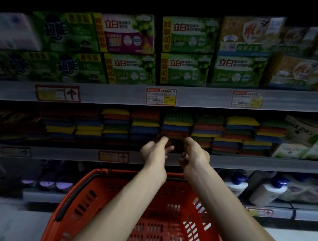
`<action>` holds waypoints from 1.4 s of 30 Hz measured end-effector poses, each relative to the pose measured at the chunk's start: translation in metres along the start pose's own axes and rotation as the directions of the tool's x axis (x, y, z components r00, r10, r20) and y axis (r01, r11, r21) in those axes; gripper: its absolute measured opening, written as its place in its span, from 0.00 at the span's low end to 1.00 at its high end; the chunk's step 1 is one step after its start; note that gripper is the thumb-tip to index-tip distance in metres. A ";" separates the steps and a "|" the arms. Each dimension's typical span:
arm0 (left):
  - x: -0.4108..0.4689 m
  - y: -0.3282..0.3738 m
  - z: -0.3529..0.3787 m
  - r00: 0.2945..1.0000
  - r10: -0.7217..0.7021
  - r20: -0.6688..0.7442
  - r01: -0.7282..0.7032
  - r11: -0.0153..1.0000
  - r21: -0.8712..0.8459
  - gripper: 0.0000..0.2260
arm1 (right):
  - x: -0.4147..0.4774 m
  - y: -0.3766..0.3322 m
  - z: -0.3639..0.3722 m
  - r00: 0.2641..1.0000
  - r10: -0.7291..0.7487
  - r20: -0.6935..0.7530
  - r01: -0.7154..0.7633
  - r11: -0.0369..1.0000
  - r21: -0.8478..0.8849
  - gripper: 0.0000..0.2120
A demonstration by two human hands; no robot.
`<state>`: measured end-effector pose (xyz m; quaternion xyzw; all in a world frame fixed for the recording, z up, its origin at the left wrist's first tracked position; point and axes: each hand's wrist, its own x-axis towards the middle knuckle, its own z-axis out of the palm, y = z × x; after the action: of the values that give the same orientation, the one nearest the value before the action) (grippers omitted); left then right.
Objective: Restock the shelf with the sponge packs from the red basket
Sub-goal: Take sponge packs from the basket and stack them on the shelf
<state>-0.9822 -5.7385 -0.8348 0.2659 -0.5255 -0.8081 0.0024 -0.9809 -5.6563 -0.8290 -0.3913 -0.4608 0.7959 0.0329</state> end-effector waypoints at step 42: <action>-0.004 0.024 -0.081 0.968 0.193 0.160 -0.245 0.861 0.445 0.03 | -0.017 0.018 -0.015 0.957 -0.049 0.287 0.164 0.906 -0.390 0.06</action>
<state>-0.9504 -5.8163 -0.8372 0.1525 -0.7286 -0.6678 0.0023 -0.9538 -5.6629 -0.8372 -0.2510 -0.6384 0.7243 -0.0694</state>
